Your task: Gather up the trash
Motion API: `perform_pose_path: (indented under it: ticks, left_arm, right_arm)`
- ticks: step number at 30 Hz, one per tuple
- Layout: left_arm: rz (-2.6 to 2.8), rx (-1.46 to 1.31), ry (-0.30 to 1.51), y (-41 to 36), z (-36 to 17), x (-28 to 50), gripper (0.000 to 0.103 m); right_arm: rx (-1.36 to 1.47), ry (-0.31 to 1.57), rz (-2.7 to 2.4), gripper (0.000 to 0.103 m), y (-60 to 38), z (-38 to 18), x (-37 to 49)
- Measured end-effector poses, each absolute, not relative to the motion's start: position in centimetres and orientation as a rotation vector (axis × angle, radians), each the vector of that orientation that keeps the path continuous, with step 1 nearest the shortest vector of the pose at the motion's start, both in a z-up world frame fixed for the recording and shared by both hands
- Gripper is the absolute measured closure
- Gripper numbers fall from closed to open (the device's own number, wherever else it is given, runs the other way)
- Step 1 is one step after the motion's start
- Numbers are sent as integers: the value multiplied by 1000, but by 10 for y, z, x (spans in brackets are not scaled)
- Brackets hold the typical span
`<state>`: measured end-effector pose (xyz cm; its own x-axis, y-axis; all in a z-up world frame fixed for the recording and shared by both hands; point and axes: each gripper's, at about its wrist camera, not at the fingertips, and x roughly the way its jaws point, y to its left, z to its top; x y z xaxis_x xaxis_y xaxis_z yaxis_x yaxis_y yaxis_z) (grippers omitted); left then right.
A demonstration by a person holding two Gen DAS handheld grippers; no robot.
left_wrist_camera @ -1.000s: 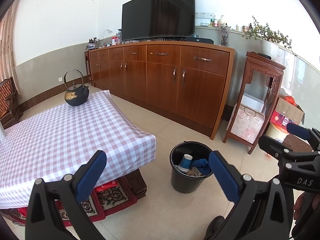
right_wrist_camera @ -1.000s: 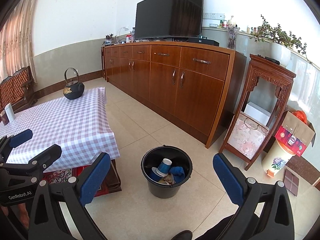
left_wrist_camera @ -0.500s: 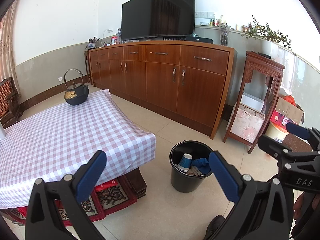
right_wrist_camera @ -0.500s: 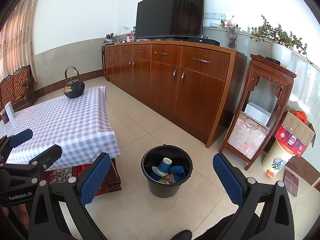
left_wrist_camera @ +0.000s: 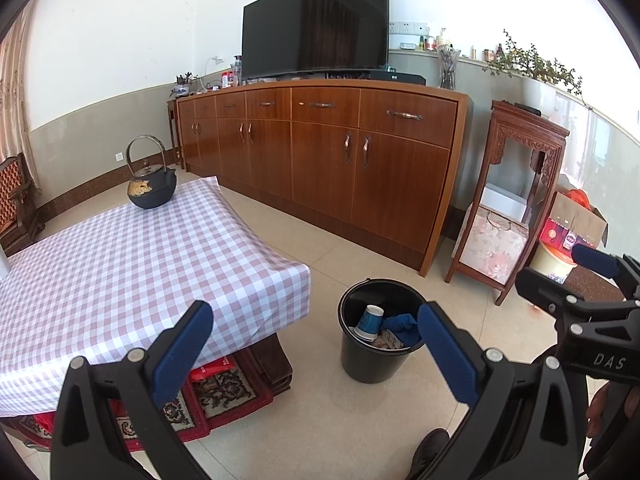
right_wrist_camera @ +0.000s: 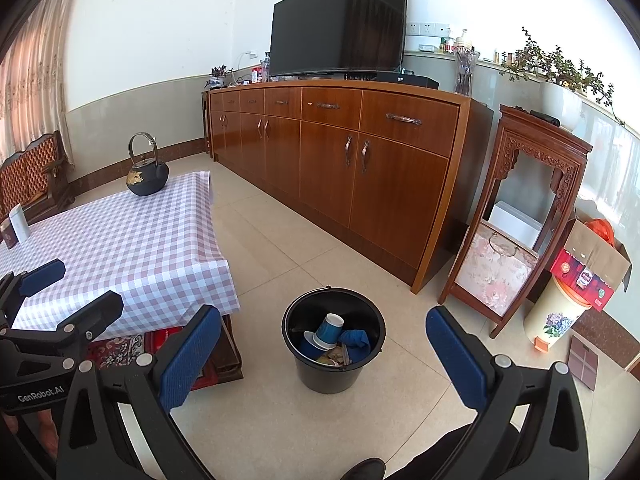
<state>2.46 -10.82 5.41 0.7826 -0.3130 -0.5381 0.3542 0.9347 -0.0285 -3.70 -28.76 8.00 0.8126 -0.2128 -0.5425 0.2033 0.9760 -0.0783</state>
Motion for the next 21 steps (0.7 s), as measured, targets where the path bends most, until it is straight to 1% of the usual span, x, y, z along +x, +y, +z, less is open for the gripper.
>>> perform_pose_path:
  ticks: [21]
  left_arm:
    - [-369, 74, 589, -102, 46, 27, 0]
  right_arm:
    - [-20, 593, -220, 0, -285, 73, -36]
